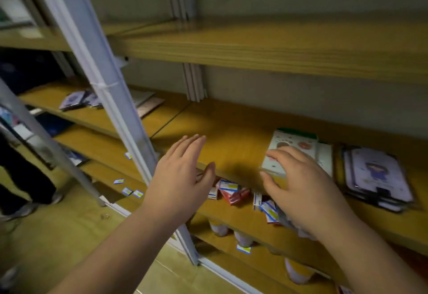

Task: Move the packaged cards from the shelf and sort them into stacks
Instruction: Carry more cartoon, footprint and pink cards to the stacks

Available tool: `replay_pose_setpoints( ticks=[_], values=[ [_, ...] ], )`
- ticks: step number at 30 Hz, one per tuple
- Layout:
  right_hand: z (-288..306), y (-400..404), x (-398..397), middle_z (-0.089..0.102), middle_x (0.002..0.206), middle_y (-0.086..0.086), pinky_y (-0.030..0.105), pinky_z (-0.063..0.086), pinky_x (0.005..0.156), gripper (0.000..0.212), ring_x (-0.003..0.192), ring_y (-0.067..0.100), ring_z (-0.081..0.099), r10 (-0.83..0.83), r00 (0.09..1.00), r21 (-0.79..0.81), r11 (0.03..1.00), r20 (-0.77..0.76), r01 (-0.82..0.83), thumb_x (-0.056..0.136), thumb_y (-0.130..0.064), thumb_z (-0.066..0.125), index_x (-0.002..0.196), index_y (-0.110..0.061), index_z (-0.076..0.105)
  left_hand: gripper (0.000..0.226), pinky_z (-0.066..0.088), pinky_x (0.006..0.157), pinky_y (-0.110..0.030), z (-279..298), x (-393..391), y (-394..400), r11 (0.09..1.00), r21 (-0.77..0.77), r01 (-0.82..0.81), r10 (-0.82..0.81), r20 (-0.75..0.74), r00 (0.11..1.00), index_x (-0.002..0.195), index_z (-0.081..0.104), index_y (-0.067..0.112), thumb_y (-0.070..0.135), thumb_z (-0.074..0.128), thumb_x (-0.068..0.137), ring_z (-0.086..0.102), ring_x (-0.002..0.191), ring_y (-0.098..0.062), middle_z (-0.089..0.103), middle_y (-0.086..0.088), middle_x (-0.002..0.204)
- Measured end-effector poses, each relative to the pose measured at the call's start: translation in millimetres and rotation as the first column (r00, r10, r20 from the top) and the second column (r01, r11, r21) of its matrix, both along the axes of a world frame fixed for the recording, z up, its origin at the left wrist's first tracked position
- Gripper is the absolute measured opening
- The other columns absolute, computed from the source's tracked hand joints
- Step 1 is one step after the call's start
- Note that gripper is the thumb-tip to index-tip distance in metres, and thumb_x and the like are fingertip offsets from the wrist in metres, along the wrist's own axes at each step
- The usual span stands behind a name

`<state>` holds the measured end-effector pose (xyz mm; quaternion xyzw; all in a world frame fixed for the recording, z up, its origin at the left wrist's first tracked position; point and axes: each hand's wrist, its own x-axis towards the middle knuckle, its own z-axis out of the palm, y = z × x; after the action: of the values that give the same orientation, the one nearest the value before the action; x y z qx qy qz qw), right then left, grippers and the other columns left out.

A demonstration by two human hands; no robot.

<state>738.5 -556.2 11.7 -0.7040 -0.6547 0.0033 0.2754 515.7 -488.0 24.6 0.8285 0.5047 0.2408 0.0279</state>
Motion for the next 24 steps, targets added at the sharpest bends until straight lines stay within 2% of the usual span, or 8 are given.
replay_pose_setpoints(
  ticks=[3, 8, 11, 15, 19, 24],
  values=[
    [2.5, 23.3, -51.5, 0.055, 0.131, -0.012, 0.023, 0.039, 0.088, 0.046, 0.113, 0.007, 0.051, 0.025, 1.0, 0.001, 1.0, 0.016, -0.025, 0.092, -0.046, 0.058, 0.135, -0.03, 0.054, 0.062, 0.016, 0.114, -0.023, -1.7, -58.7, 13.2, 0.999, -0.005, -0.035, 0.035, 0.018, 0.999, 0.151, 0.04, 0.024, 0.047, 0.05, 0.095, 0.029, 0.147, -0.011, 0.043, 0.007, 0.156],
    [4.5, 62.7, -150.8, 0.052, 0.13, -0.02, 0.016, 0.034, 0.08, 0.046, 0.107, -0.006, 0.037, 0.075, 0.997, -0.009, 0.997, 0.015, -0.075, 0.092, -0.048, 0.058, 0.136, -0.035, 0.052, 0.06, 0.021, 0.113, -0.025, -5.5, -170.9, 42.5, 0.994, -0.004, -0.114, 0.114, 0.062, 0.992, 0.15, 0.042, 0.027, 0.052, 0.044, 0.095, 0.03, 0.146, -0.008, 0.046, 0.01, 0.153],
    [5.5, 87.8, -214.0, 0.053, 0.127, -0.021, 0.021, 0.04, 0.085, 0.043, 0.111, 0.0, 0.046, 0.148, 0.989, 0.001, 0.989, -0.013, -0.148, 0.091, -0.045, 0.058, 0.132, -0.034, 0.055, 0.062, 0.027, 0.112, -0.03, -8.9, -237.1, 62.0, 0.989, -0.01, -0.148, 0.148, 0.095, 0.984, 0.148, 0.045, 0.025, 0.054, 0.04, 0.092, 0.034, 0.144, -0.01, 0.049, 0.009, 0.151],
    [7.0, 120.8, -289.3, 0.052, 0.127, -0.021, 0.026, 0.046, 0.093, 0.042, 0.117, 0.002, 0.048, 0.203, 0.979, 0.007, 0.979, -0.017, -0.203, 0.092, -0.045, 0.059, 0.133, -0.034, 0.054, 0.058, 0.023, 0.111, -0.027, -10.1, -307.5, 85.5, 0.982, -0.014, -0.189, 0.19, 0.086, 0.978, 0.147, 0.047, 0.021, 0.045, 0.051, 0.094, 0.036, 0.144, -0.013, 0.05, 0.005, 0.15],
    [12.7, 157.6, -342.8, 0.054, 0.127, -0.019, 0.019, 0.037, 0.094, 0.043, 0.118, 0.003, 0.049, 0.245, 0.969, -0.011, 0.969, -0.029, -0.246, 0.092, -0.045, 0.059, 0.133, -0.033, 0.055, 0.059, 0.019, 0.111, -0.024, -7.7, -352.7, 110.5, 0.978, -0.028, -0.209, 0.21, 0.087, 0.974, 0.149, 0.045, 0.022, 0.042, 0.055, 0.095, 0.031, 0.145, -0.012, 0.047, 0.005, 0.153],
    [15.0, 204.9, -379.8, 0.056, 0.129, -0.016, 0.021, 0.038, 0.093, 0.044, 0.116, 0.005, 0.05, 0.23, 0.973, 0.001, 0.973, -0.019, -0.23, 0.092, -0.044, 0.059, 0.134, -0.032, 0.055, 0.059, 0.015, 0.109, -0.021, -16.5, -375.7, 148.8, 0.976, -0.032, -0.214, 0.217, 0.121, 0.969, 0.151, 0.041, 0.026, 0.045, 0.052, 0.096, 0.026, 0.146, -0.007, 0.043, 0.01, 0.155]
  ],
)
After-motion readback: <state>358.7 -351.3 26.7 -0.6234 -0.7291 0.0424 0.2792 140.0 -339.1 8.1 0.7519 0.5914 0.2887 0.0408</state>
